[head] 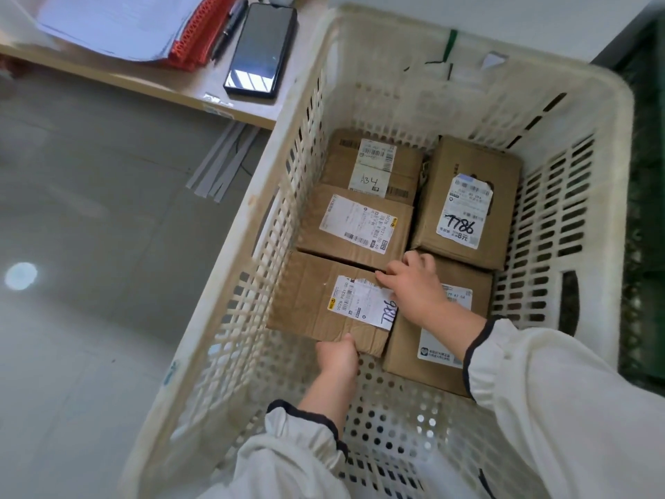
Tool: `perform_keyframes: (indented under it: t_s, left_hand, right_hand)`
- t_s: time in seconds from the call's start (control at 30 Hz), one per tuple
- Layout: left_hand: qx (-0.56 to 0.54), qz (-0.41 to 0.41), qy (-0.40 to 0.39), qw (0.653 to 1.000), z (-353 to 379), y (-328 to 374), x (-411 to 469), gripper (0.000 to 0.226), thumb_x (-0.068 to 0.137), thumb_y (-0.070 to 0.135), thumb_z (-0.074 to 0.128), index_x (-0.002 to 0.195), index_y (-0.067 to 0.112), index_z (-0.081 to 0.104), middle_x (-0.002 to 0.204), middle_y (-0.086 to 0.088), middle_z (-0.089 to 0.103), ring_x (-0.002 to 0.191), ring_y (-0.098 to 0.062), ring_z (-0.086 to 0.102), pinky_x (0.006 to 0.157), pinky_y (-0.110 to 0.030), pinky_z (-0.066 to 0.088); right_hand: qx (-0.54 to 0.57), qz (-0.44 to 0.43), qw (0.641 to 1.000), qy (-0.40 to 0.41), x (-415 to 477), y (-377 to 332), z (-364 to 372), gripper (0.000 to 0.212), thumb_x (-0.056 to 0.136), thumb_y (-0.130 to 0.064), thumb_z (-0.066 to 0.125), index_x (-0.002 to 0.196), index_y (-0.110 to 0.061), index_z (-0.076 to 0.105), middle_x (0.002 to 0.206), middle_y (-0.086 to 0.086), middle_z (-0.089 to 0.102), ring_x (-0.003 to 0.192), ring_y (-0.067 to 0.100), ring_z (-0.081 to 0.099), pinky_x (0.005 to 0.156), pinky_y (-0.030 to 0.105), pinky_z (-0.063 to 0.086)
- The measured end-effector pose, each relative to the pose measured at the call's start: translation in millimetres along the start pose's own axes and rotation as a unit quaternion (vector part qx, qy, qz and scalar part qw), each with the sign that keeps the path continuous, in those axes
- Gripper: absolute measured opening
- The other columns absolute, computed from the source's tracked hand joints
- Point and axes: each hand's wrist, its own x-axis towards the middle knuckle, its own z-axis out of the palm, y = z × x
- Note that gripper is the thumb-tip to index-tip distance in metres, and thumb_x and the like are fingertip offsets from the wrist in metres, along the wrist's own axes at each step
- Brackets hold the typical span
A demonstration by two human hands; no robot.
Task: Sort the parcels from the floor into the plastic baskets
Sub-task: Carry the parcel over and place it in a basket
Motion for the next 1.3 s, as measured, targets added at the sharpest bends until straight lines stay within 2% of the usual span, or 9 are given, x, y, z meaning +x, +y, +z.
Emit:
perform_keyframes:
  t_s: [0.17,0.23,0.33,0.53,0.67,0.73,1.0,1.17,1.3]
  left_hand:
    - [0.031,-0.009,-0.006,0.999,-10,20,-32,0.033,0.090,0.017,0.056,0.119,0.001,0.053,0.084,-0.008,0.057,0.072,-0.023,0.054,0.063,-0.030,0.045]
    - [0.065,0.024,-0.010,0.998,-16,33,-49,0.052,0.089,0.021,0.059,0.133,0.001,0.040,0.113,-0.015,0.057,0.096,-0.030,0.056,0.075,-0.034,0.044]
    - [0.190,0.177,-0.003,0.966,-32,55,-76,0.079,0.088,0.026,0.063,0.148,0.005,0.017,0.152,-0.014,0.028,0.137,-0.031,0.032,0.108,-0.041,0.034]
    - [0.433,0.447,0.031,0.782,-83,106,-155,0.076,0.090,0.039,0.057,0.150,0.020,0.014,0.156,0.001,0.023,0.140,-0.016,0.028,0.114,-0.036,0.026]
    - [0.577,0.529,0.109,0.613,-124,131,-204,0.070,0.095,0.043,0.046,0.150,0.027,0.008,0.158,0.003,0.014,0.144,-0.022,0.017,0.112,-0.041,0.029]
    - [0.607,0.528,0.167,0.570,-145,135,-225,0.070,0.096,0.044,0.043,0.150,0.029,0.001,0.159,0.001,0.005,0.146,-0.027,0.006,0.113,-0.047,0.025]
    - [0.536,0.492,0.318,0.608,-240,79,-271,0.065,0.094,0.050,0.041,0.149,0.033,0.012,0.159,-0.002,0.007,0.145,-0.029,0.009,0.109,-0.050,0.025]
    - [0.493,0.412,0.373,0.669,-317,0,-288,0.061,0.093,0.050,0.044,0.147,0.037,0.019,0.159,0.000,0.006,0.145,-0.028,0.009,0.110,-0.050,0.026]
    - [0.458,0.344,0.406,0.712,-382,-88,-309,0.066,0.089,0.055,0.047,0.147,0.039,0.018,0.159,0.002,0.008,0.145,-0.026,0.012,0.108,-0.045,0.028]
  right_hand:
    - [0.009,0.032,0.999,0.014,-24,-7,-30,0.037,0.090,-0.017,0.053,0.124,-0.030,0.059,0.120,-0.002,0.051,0.117,0.026,0.035,0.108,0.044,0.019]
    - [0.017,0.042,0.998,0.034,-40,-6,-50,0.036,0.090,-0.020,0.054,0.124,-0.029,0.059,0.125,-0.003,0.049,0.119,0.024,0.035,0.109,0.042,0.018]
    - [0.047,0.056,0.996,0.050,-71,-4,-87,0.037,0.091,-0.027,0.055,0.127,-0.032,0.057,0.133,-0.005,0.046,0.123,0.023,0.033,0.108,0.040,0.019]
    - [0.140,0.076,0.984,0.084,-133,-5,-159,0.048,0.089,-0.032,0.059,0.136,-0.033,0.047,0.145,-0.008,0.035,0.134,0.017,0.026,0.113,0.038,0.020]
    - [0.147,0.075,0.980,0.108,-165,-5,-202,0.063,0.088,-0.037,0.062,0.144,-0.029,0.034,0.151,-0.005,0.029,0.139,0.017,0.024,0.114,0.036,0.024]
    - [0.111,0.054,0.986,0.108,-174,-10,-223,0.071,0.087,-0.040,0.062,0.147,-0.028,0.026,0.154,-0.003,0.023,0.142,0.018,0.019,0.115,0.037,0.022]
    - [0.017,-0.123,0.986,0.112,-180,-103,-276,0.081,0.086,-0.041,0.063,0.150,-0.029,0.016,0.154,-0.003,0.022,0.142,0.020,0.017,0.115,0.042,0.025]
    - [-0.025,-0.221,0.968,0.116,-200,-186,-268,0.081,0.085,-0.040,0.063,0.149,-0.031,0.014,0.156,-0.003,0.018,0.144,0.023,0.012,0.116,0.045,0.022]
    - [-0.082,-0.278,0.948,0.131,-240,-254,-245,0.079,0.086,-0.050,0.058,0.149,-0.033,0.013,0.159,-0.001,-0.003,0.145,0.032,-0.006,0.117,0.048,0.012]
